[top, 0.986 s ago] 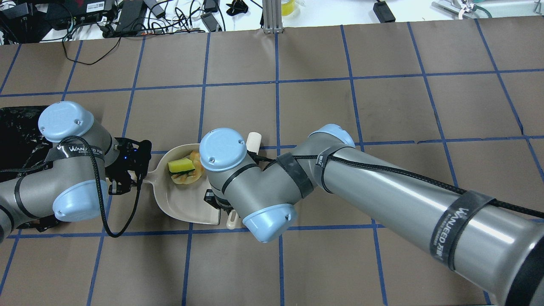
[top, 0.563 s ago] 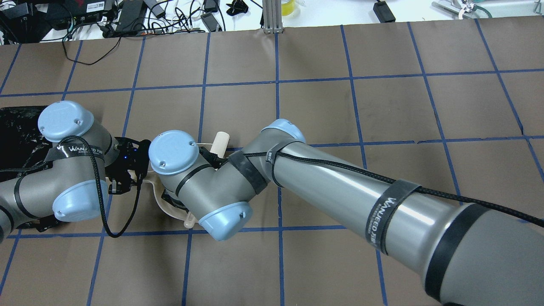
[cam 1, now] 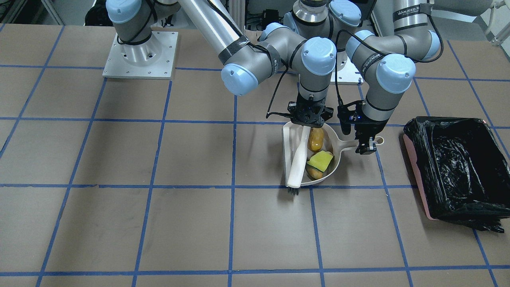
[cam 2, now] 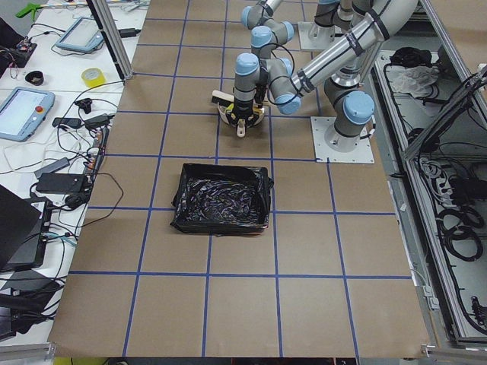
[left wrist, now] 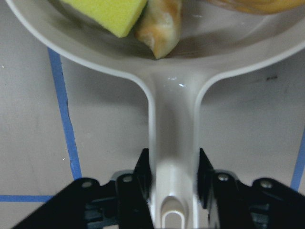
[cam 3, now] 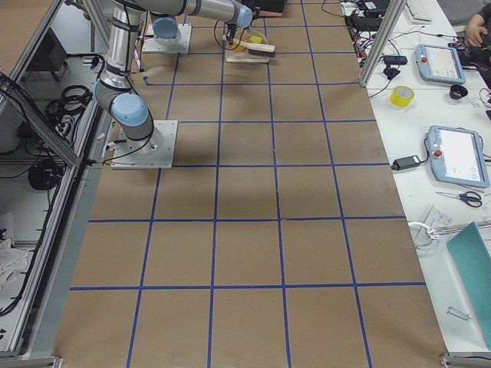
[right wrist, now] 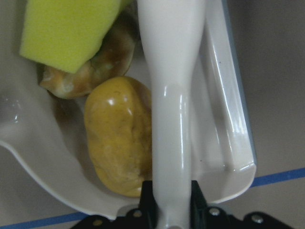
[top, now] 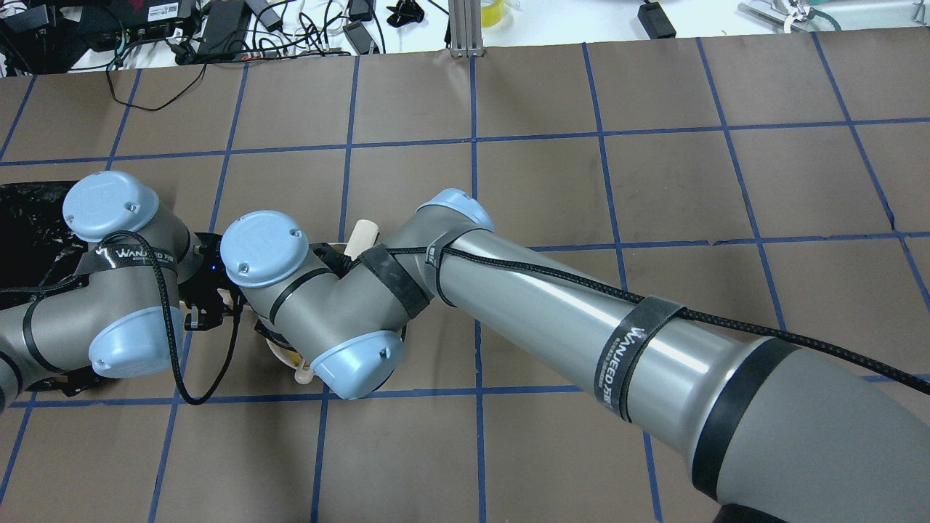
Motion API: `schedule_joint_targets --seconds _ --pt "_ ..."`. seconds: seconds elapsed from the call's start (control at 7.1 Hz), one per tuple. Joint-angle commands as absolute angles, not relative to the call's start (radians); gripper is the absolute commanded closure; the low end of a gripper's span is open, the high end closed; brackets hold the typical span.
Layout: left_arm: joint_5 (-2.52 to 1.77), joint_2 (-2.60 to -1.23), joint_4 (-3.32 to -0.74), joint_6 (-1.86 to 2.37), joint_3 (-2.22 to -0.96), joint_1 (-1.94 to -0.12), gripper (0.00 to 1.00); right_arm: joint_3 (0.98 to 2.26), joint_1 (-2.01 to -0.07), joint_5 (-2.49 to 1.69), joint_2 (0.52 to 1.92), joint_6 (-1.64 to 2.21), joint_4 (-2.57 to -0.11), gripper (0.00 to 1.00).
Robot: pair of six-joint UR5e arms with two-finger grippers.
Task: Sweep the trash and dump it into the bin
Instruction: 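Sweep the yellow potato into the dustpan with the brush in the right gripper, then lift the brush with the right gripper while the left carries the dustpan to the bin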
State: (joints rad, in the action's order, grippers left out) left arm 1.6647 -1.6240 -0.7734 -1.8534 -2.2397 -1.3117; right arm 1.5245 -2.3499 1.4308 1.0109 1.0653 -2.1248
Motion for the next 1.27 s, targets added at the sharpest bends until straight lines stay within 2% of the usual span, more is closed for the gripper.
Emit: schedule_joint_targets --seconds 0.0,0.42,0.56,0.85,1.13 --pt "1.663 -1.623 -0.773 -1.856 -2.227 -1.31 0.96 1.526 -2.333 1.485 1.049 1.014 -2.007 1.0" --pt "1.651 -1.618 -0.794 -1.859 -2.165 -1.278 1.0 1.526 -2.197 1.485 1.138 0.878 -1.88 1.0" --pt "1.644 -1.612 -0.881 -1.87 -2.093 -1.237 1.0 1.526 -2.096 1.489 1.199 0.762 -1.794 1.0" --pt "1.504 -1.627 -1.23 -2.004 -1.839 -1.043 1.0 1.526 -1.888 1.548 1.282 0.514 -1.691 1.0" --pt "1.491 -1.629 -1.397 -2.179 -1.697 -0.86 1.0 1.528 -1.678 1.589 1.295 0.255 -1.661 1.0"
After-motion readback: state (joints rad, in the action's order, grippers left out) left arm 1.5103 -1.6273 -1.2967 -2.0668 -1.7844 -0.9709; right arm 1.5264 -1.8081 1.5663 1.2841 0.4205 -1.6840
